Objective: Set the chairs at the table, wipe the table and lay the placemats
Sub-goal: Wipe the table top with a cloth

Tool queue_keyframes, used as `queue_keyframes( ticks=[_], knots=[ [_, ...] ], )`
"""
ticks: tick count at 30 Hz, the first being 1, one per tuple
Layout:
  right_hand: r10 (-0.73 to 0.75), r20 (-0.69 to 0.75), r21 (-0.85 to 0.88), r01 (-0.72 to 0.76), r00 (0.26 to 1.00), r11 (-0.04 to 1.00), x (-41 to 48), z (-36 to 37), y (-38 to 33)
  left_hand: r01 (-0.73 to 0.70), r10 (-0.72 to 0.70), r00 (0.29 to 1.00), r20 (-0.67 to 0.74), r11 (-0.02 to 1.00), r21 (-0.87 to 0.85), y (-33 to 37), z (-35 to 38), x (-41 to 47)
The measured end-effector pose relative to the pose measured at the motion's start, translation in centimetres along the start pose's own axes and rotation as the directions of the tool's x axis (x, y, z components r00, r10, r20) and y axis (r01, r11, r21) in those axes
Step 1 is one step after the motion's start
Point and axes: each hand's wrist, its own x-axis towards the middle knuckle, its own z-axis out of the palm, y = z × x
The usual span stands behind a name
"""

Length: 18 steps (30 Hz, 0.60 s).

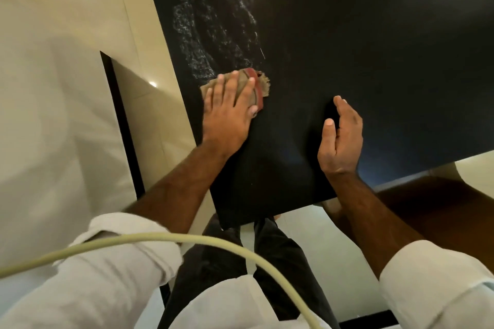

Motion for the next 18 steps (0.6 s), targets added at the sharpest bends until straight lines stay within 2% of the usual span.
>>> queue_keyframes(
  ticks=[4, 7, 9, 11, 12, 15, 16, 18],
  knots=[
    [0.034, 0.013, -0.036, -0.033, 0.999, 0.999, -0.5, -0.3, -0.4, -0.169, 0.168, 0.984, 0.058, 0.986, 0.001, 3.9, 0.6, -1.0],
    [0.099, 0.023, -0.116, -0.096, 0.995, 0.989, -0.1, 0.2, -2.6, -0.262, 0.264, 0.961, 0.084, 0.964, -0.035, 3.4, 1.2, -4.4],
    [0.025, 0.058, -0.237, -0.01, 0.998, 0.971, -0.2, 1.4, -5.5, -0.284, 0.291, 0.952, 0.097, 0.956, -0.075, 2.1, 1.1, -6.3],
    [-0.105, 0.135, -0.338, 0.146, 0.985, 0.93, -0.7, 3.8, -8.7, -0.226, 0.242, 0.967, 0.082, 0.961, -0.16, -0.5, 0.2, -6.5],
    [-0.149, 0.185, -0.373, 0.21, 0.971, 0.904, -1.1, 5.2, -10.2, -0.161, 0.174, 0.983, 0.055, 0.969, -0.185, -2.4, -0.3, -5.8],
    [-0.122, 0.331, -0.456, 0.272, 0.936, 0.848, -2.8, 9.2, -13.3, 0.083, -0.078, 0.996, 0.034, 0.98, -0.182, -9.0, -1.9, -2.0],
    [-0.102, 0.356, -0.484, 0.277, 0.929, 0.83, -3.6, 10.2, -13.7, 0.122, -0.114, 0.992, 0.059, 0.981, -0.15, -11.0, -2.2, -0.5],
    [-0.085, 0.356, -0.54, 0.28, 0.93, 0.793, -5.0, 11.5, -14.0, 0.109, -0.104, 0.991, 0.078, 0.992, -0.061, -13.7, -2.5, 2.0]
  ],
)
